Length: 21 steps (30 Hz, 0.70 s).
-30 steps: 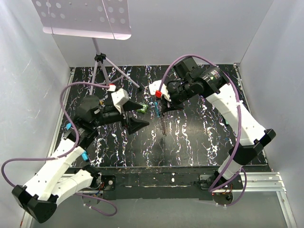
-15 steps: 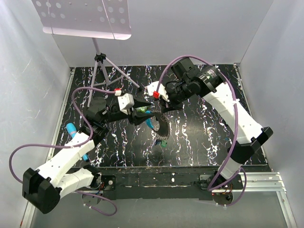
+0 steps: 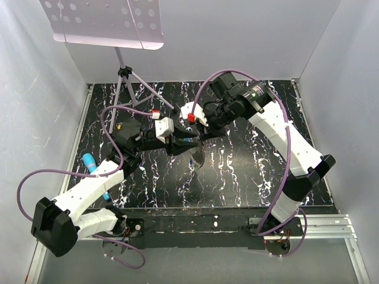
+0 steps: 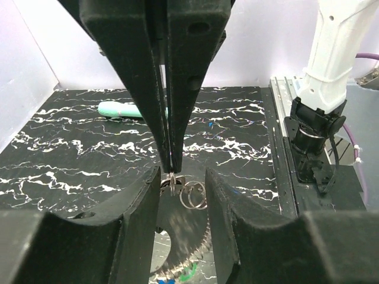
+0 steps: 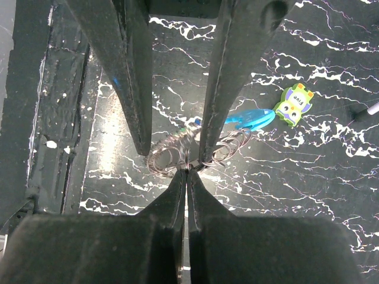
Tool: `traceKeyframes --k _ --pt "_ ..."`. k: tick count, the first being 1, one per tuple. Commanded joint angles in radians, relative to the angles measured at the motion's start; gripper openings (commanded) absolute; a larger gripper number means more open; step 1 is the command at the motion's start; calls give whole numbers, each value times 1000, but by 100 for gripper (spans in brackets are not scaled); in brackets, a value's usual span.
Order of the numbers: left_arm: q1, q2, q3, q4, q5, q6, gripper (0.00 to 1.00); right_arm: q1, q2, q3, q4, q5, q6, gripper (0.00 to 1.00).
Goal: Put the keys on the keyring
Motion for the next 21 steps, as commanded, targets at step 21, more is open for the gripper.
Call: traceKeyframes --k 21 --pt "-51 44 106 -211 -74 164 0 4 -18 52 -233 -36 6 1"
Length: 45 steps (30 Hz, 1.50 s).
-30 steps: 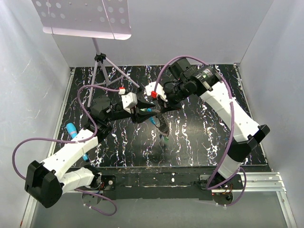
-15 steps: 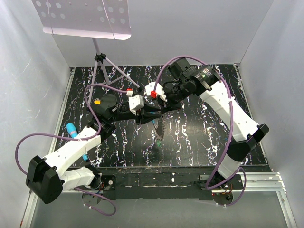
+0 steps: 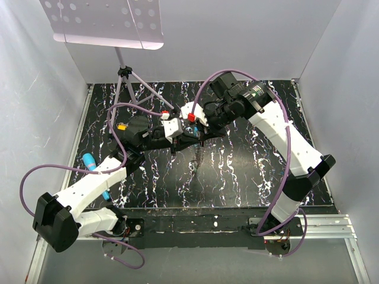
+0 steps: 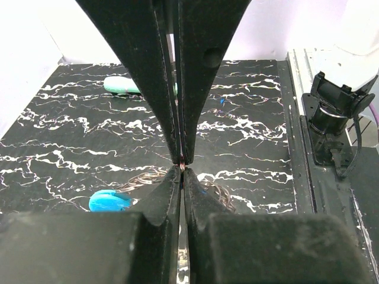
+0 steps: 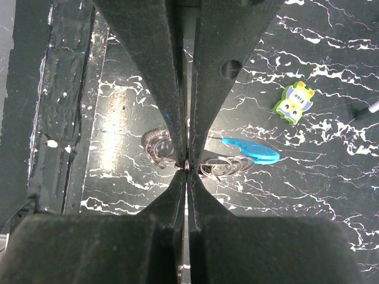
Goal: Put the keys on the keyring
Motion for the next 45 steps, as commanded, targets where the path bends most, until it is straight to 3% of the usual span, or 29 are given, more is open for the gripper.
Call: traceKeyframes --k 1,2,3,6,7,11,14,16,21,30,38,45 --pt "-4 -1 50 -46 10 27 0 6 -18 54 -231 -45 4 1" --pt "-4 -7 47 -40 13 21 0 6 -18 54 -229 -49 9 1" --pt "-4 -15 38 -21 9 9 0 3 -18 57 -226 -53 15 7" --pt "8 -61 -21 104 -24 -92 0 -47 -21 98 -228 -129 46 44" --pt "20 -78 -52 193 -27 -152 0 -76 -24 120 -228 -170 53 49" --pt "71 -87 -218 720 -102 -579 0 -196 -47 178 -228 -351 69 57" --pt "77 12 -292 1155 -244 -883 0 -242 -84 163 -179 -518 112 57" --pt "75 98 -272 1313 -303 -1038 0 -261 -107 136 -142 -612 142 57" --pt "51 140 -139 1303 -274 -1128 0 -262 -153 44 1 -749 302 57" --pt "36 102 -71 1200 -234 -1126 0 -340 -207 -110 317 -767 610 57" --pt "25 88 -25 1091 -151 -1082 0 -377 -193 -87 561 -902 904 54" --pt "13 80 -16 1043 -142 -1054 0 -356 -205 -150 671 -841 1020 49"
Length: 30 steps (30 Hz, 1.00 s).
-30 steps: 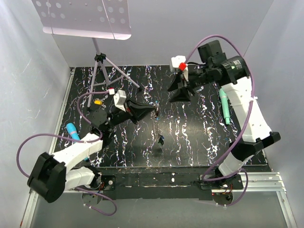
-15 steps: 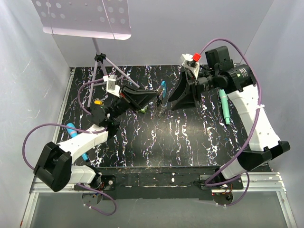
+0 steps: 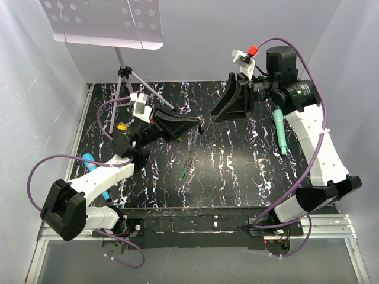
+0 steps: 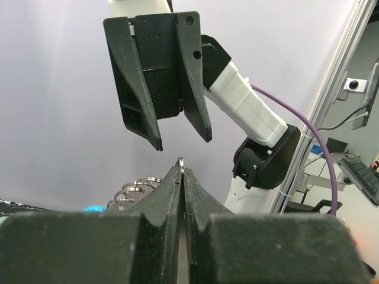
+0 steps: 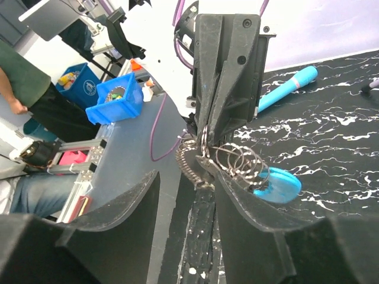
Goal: Put the keys on the keyring
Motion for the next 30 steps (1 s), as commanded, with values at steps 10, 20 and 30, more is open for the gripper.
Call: traceKeyframes --k 10,20,30 --pt "-20 -56 46 -39 -17 55 0 41 -23 -34 81 99 91 41" --pt "-30 -74 34 -65 -54 80 0 72 -29 -35 38 145 44 33" --pt "-31 -94 23 -107 -77 103 0 78 -25 -12 24 142 44 30"
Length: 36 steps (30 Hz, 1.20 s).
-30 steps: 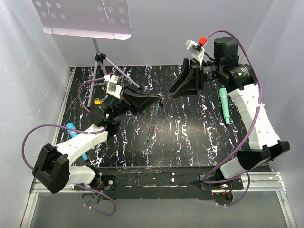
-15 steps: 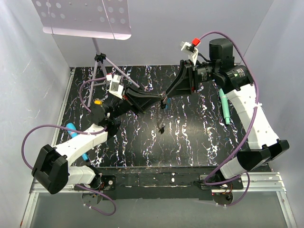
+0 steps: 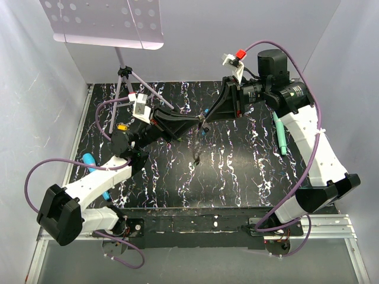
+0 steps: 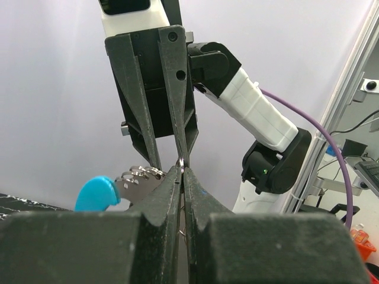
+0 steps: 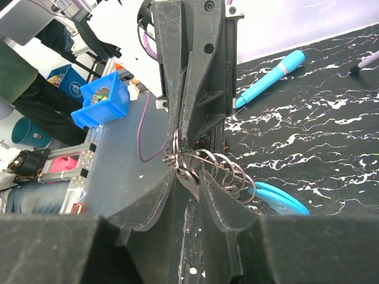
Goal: Put the keys on the keyring
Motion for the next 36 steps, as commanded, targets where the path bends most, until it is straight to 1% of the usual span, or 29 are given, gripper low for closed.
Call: traceKeyframes --k 1,3,7,11,14,17,22,26,31,36 --pt "-5 -42 10 0 -42 22 0 8 -24 25 -12 1 -15 31" --pt "-5 -44 8 -6 -46 25 0 8 -22 31 -13 -5 -15 33" --pt "-5 -49 5 -14 -54 28 0 16 -21 31 -15 -3 -15 33" --pt "-5 -49 1 -14 -62 28 0 25 -16 36 -20 3 -15 29" --pt "-5 -49 2 -20 -63 26 0 33 -8 46 -32 17 -54 27" --pt "-4 -53 2 -26 -63 30 0 34 -4 60 -44 33 -67 21" --pt "-5 -55 -1 -34 -69 34 0 36 -2 72 -56 44 -87 1" --pt "-5 -64 -9 -34 -86 37 0 37 -5 77 -79 56 -111 1" --pt "-4 -72 -24 6 -126 34 0 47 -10 46 -81 69 -124 1" --pt "-4 -63 -36 84 -149 7 0 51 -14 -33 -3 35 -47 1"
